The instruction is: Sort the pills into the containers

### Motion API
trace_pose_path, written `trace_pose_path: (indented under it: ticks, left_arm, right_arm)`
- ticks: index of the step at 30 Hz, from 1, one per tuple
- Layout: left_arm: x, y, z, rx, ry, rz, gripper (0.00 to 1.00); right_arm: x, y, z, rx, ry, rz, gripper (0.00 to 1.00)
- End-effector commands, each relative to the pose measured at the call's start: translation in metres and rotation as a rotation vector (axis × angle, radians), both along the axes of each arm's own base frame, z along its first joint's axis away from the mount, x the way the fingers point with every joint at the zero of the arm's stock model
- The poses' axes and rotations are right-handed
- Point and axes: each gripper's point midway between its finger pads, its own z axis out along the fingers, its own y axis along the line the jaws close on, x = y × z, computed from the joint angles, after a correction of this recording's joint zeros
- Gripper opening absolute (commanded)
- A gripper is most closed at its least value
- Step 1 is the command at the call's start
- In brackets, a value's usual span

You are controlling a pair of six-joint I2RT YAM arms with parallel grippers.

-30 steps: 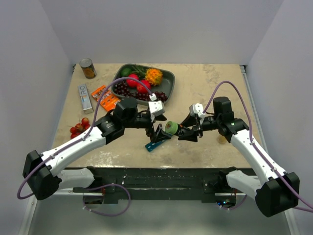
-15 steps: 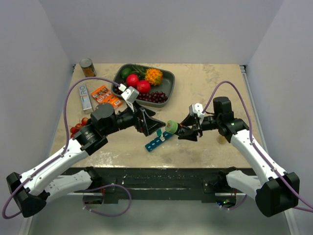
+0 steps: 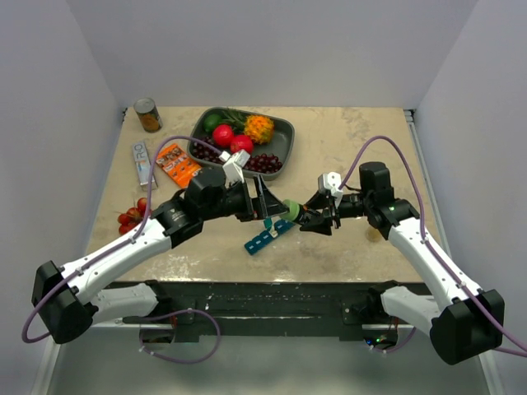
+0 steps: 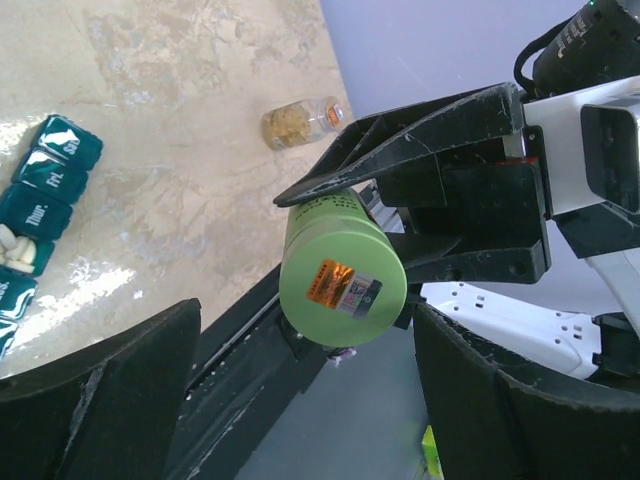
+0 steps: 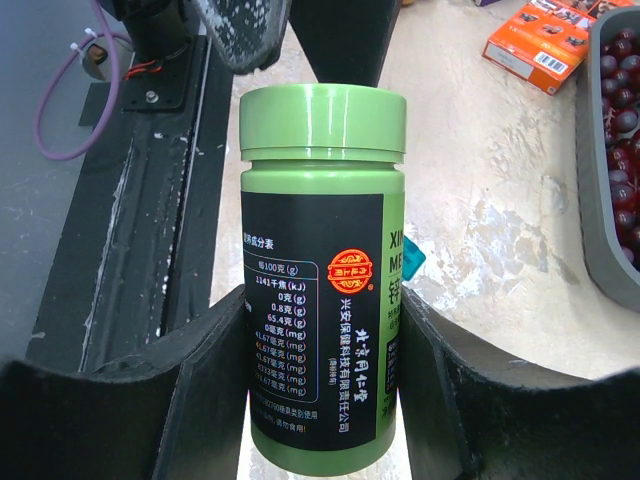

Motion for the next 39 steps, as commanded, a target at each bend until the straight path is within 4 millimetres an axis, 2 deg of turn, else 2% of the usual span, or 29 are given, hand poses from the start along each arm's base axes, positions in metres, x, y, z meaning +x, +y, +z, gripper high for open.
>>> trace_pose_path:
  ticks: [1,7,10,11,13,14,16,17,18,20,22,23,25,26,28,30,33,34,35,37,39]
  left_arm:
    - [-0.003,-0.016,0.032,-0.108,-0.013,-0.041,0.9]
    - [-0.003,-0.027,0.025,-0.099,0.002,-0.064,0.83]
    - [-0.003,-0.032,0.024,-0.086,-0.003,-0.077,0.75]
    - [-0.002,-0.035,0.025,-0.081,-0.011,-0.085,0.69]
    - [-0.002,-0.036,0.02,-0.06,-0.005,-0.091,0.63]
    - [-0.001,-0.037,0.024,-0.057,-0.023,-0.098,0.53]
    - [-0.001,-0.036,0.02,-0.034,-0.025,-0.105,0.43]
    - [-0.001,-0.037,0.02,-0.024,-0.039,-0.118,0.33]
    - [-0.002,-0.037,0.018,-0.016,-0.039,-0.127,0.28]
    - [-0.006,-0.038,0.015,-0.004,-0.063,-0.167,0.19]
    - [-0.009,-0.04,0.015,0.001,-0.107,-0.215,0.14]
    - [-0.017,-0.04,0.013,0.011,-0.174,-0.296,0.08]
    - [-0.024,-0.042,0.015,-0.002,-0.294,-0.405,0.03]
    - [-0.038,-0.041,0.009,-0.002,-0.397,-0.53,0.02]
    - [-0.053,-0.039,0.008,-0.031,-0.521,-0.666,0.01]
    - [-0.062,-0.033,-0.005,-0.013,-0.726,-0.794,0.02]
    - [-0.049,-0.032,-0.008,0.054,-1.005,-0.821,0.05]
    - [-0.043,-0.033,-0.008,0.075,-1.051,-0.813,0.18]
    - [-0.028,-0.037,0.001,0.103,-1.135,-0.762,0.26]
    - [-0.019,-0.044,0.007,0.11,-1.18,-0.739,0.46]
    - [-0.011,-0.047,0.015,0.114,-1.206,-0.697,0.53]
  right_arm:
    - [0.003,0.001,0.013,0.028,-0.056,0.005,0.0]
    - [0.003,0.002,0.012,0.027,-0.055,0.005,0.0]
    - [0.003,0.001,0.013,0.028,-0.056,0.005,0.0]
    - [0.003,0.002,0.012,0.027,-0.055,0.005,0.0]
    - [0.003,0.002,0.012,0.027,-0.056,0.004,0.0]
    - [0.004,0.001,0.012,0.025,-0.054,0.001,0.0]
    - [0.004,0.001,0.012,0.026,-0.053,0.003,0.0]
    - [0.004,0.001,0.012,0.026,-0.053,0.003,0.0]
    - [0.003,0.002,0.012,0.027,-0.053,0.005,0.0]
    - [0.003,0.002,0.012,0.027,-0.053,0.005,0.0]
    - [0.002,0.002,0.013,0.03,-0.056,0.008,0.0]
    - [0.002,0.002,0.013,0.03,-0.052,0.01,0.0]
    - [0.001,0.002,0.014,0.033,-0.054,0.015,0.0]
    - [0.0,0.002,0.014,0.036,-0.053,0.022,0.0]
    - [-0.002,0.002,0.014,0.039,-0.052,0.027,0.0]
    - [-0.003,0.002,0.014,0.041,-0.052,0.033,0.0]
    - [-0.003,0.002,0.013,0.039,-0.057,0.036,0.0]
    - [-0.003,0.002,0.012,0.036,-0.053,0.035,0.0]
    - [-0.003,0.002,0.012,0.035,-0.059,0.033,0.0]
    - [-0.002,0.001,0.01,0.029,-0.062,0.031,0.0]
    - [-0.001,0.001,0.01,0.027,-0.063,0.027,0.0]
